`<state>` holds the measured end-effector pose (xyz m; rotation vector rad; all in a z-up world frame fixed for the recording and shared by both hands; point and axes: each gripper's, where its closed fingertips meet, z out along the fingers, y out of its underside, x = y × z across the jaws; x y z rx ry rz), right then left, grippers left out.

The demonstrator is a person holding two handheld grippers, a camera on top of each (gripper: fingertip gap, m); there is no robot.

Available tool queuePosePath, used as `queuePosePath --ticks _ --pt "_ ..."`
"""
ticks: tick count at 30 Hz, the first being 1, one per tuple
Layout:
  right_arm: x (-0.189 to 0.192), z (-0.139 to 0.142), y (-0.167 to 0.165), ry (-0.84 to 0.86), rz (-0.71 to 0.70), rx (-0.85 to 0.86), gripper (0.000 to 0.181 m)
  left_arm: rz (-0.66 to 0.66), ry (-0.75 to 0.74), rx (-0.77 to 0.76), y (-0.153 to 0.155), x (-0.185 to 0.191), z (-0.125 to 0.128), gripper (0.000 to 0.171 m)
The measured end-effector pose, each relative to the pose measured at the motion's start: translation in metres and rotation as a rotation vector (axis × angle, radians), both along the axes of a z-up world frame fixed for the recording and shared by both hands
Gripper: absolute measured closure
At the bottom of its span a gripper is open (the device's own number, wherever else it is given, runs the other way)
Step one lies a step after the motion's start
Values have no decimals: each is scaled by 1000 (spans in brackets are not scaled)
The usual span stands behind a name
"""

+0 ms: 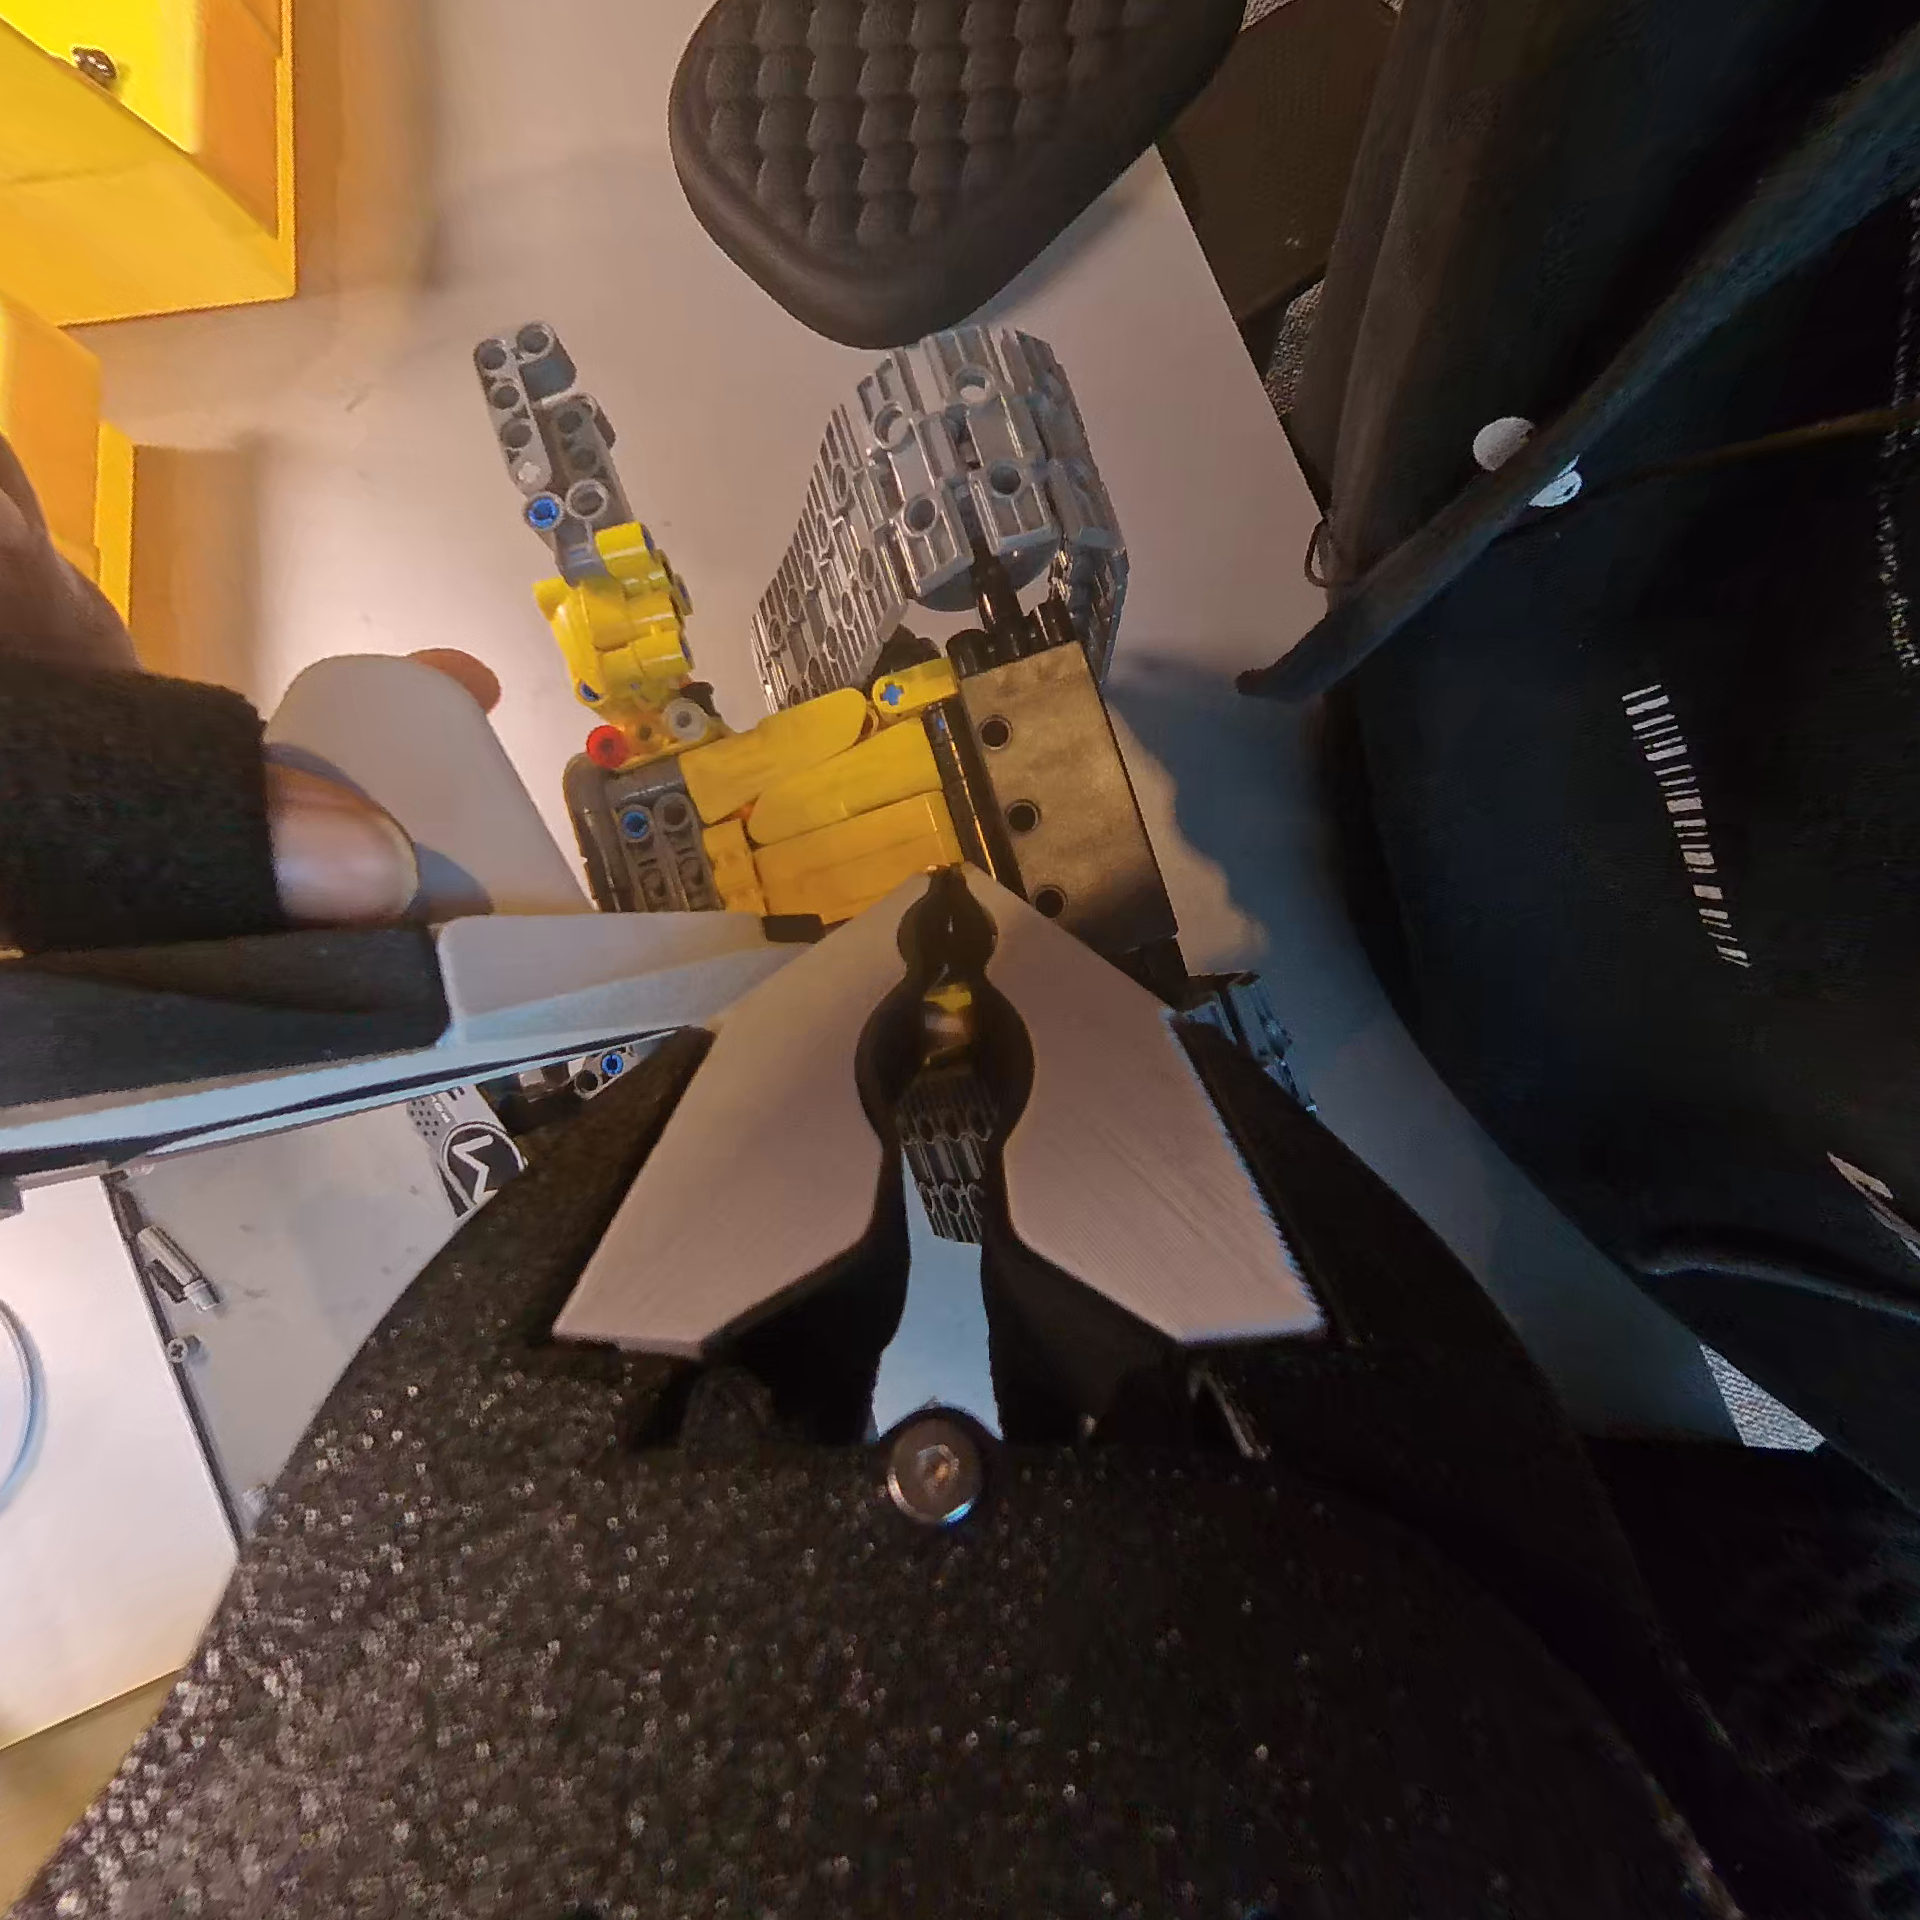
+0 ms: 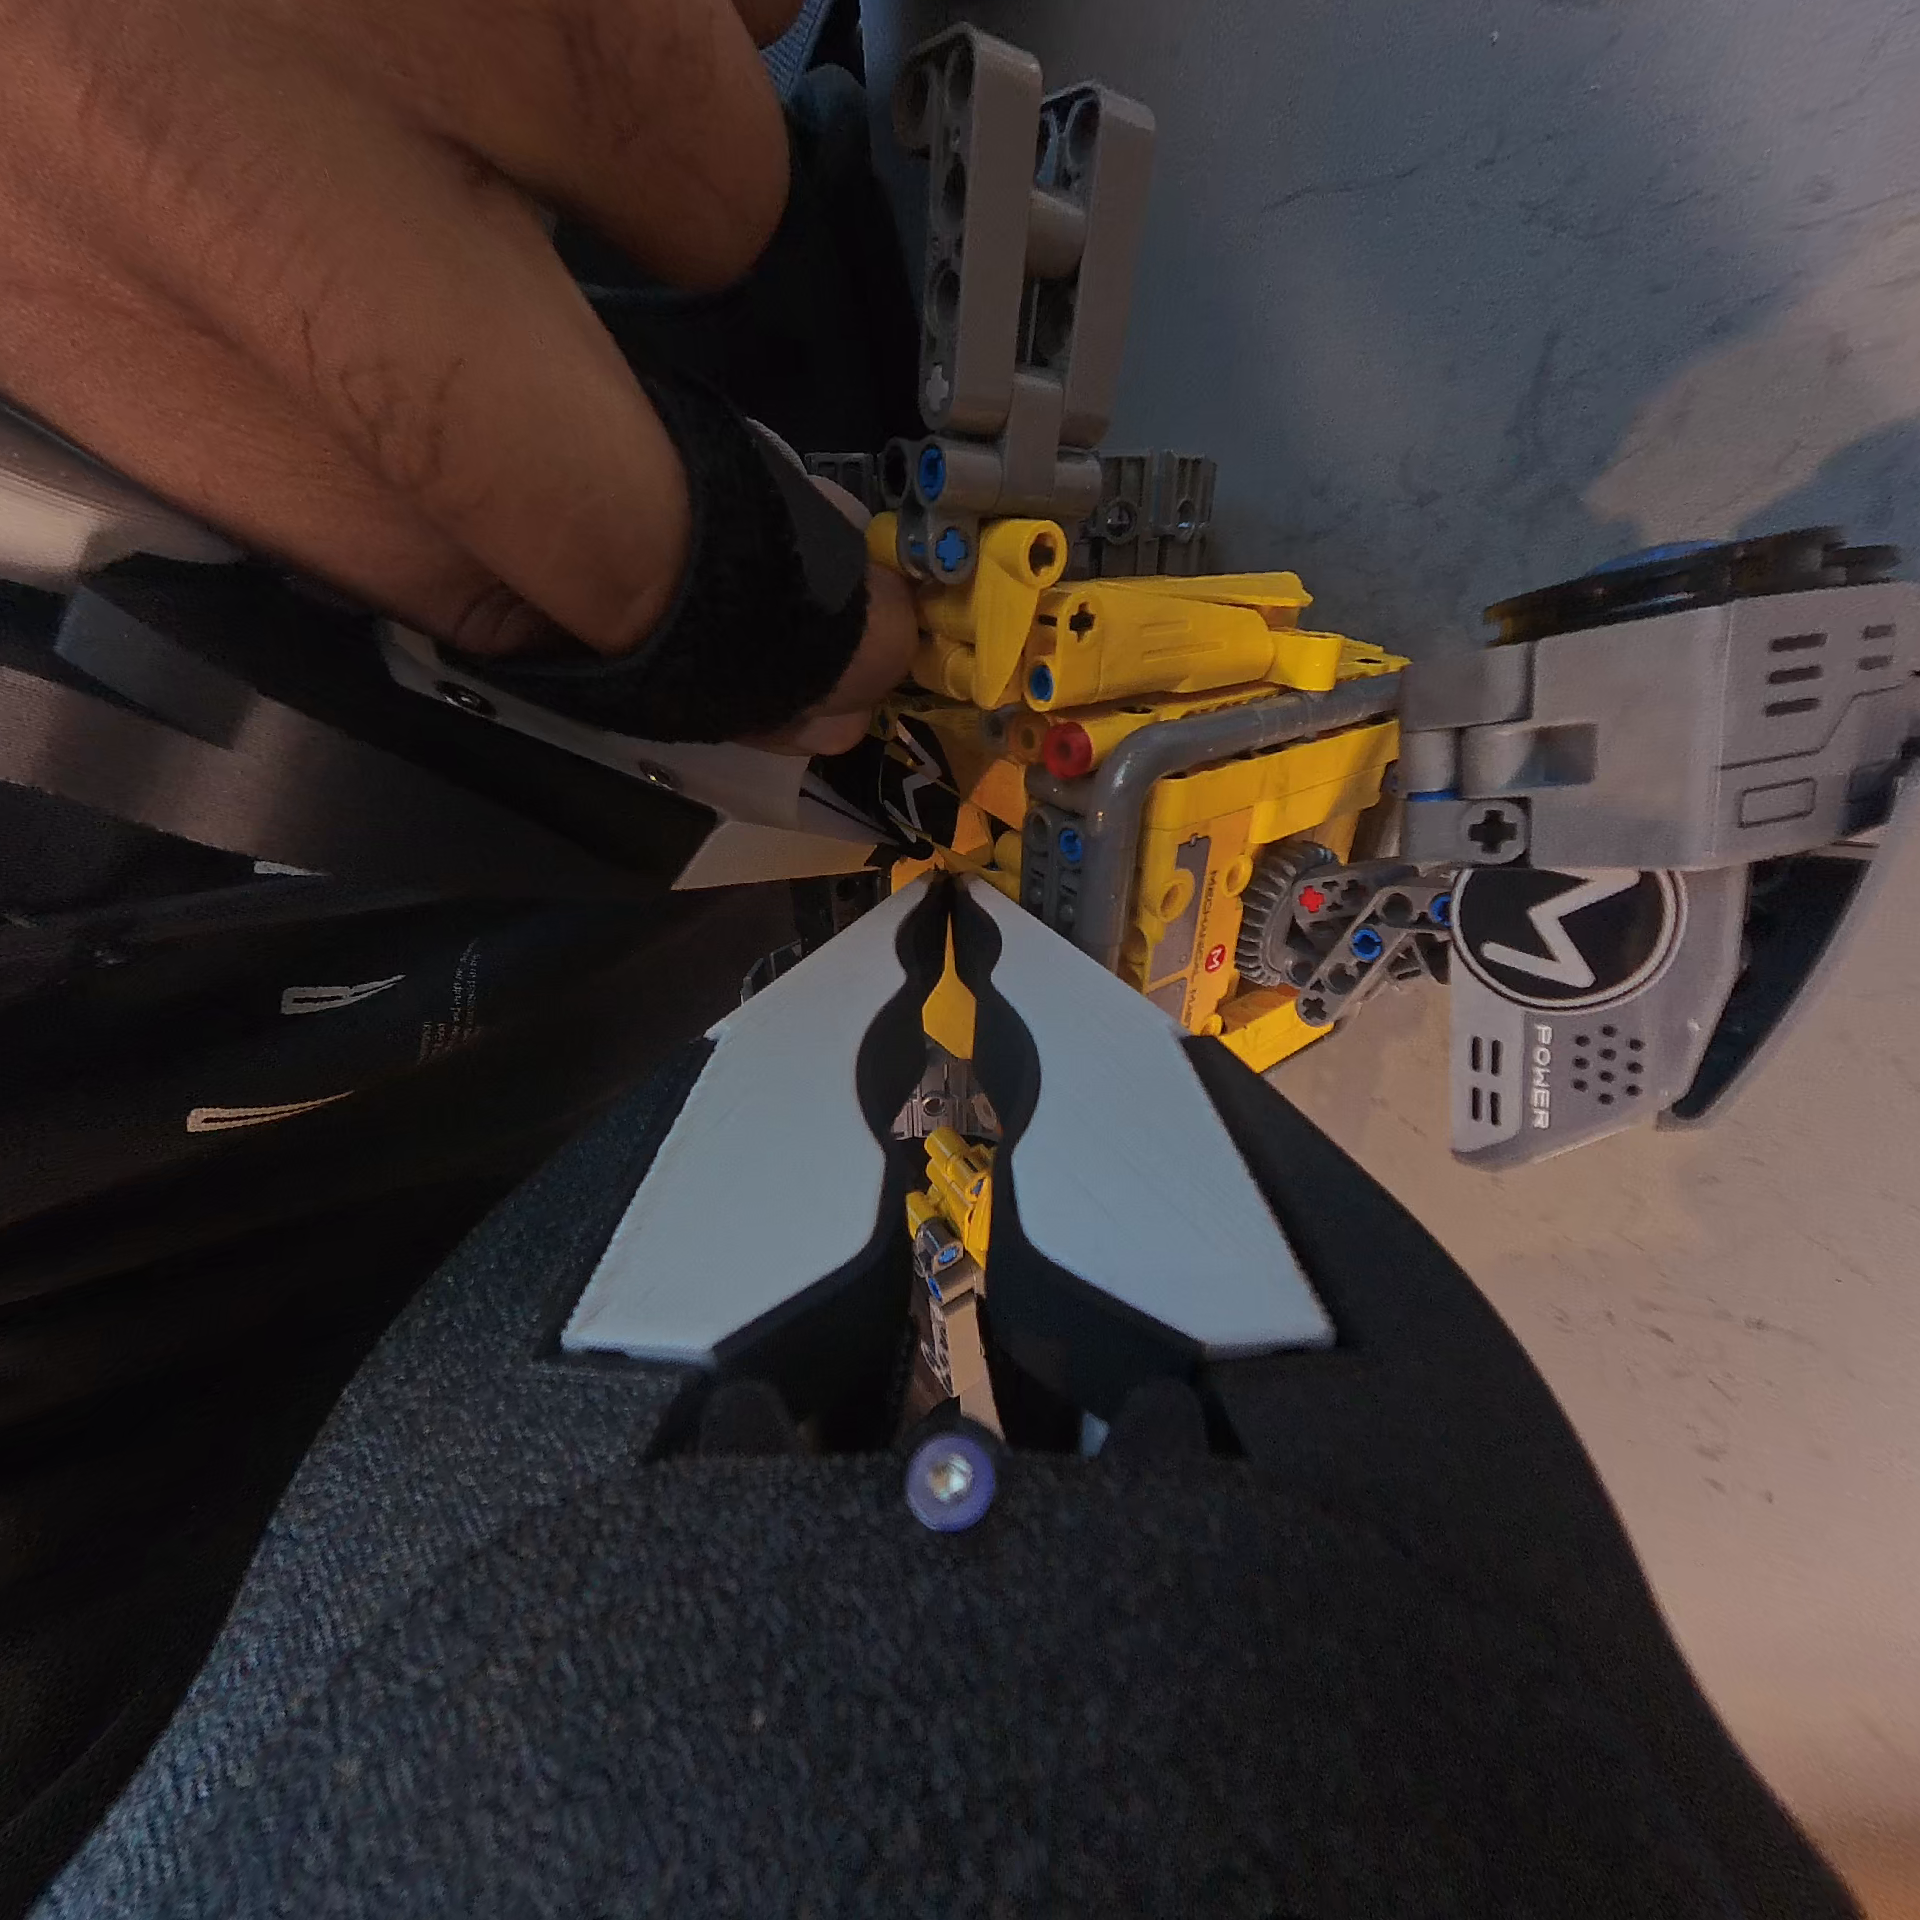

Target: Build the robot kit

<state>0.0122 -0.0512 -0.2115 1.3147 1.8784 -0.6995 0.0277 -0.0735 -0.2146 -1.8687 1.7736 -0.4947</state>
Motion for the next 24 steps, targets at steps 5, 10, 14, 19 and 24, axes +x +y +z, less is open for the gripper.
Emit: queuePosePath --ticks 5,10,14,19,24 --pt "0 0 1 13 8 20 181 6 -10 -4 0 0 0 171" --pt "0 0 2 27 -3 28 181 13 -15 1 0 0 0 171" --pt "-4 0 7 59 -18 46 181 18 -26 2 0 0 0 171" --pt "-2 1 8 67 -12 49 181 23 -31 3 0 0 1 171" --pt "-10 16 10 152 -28 45 180 24 -32 5 0 0 1 171"
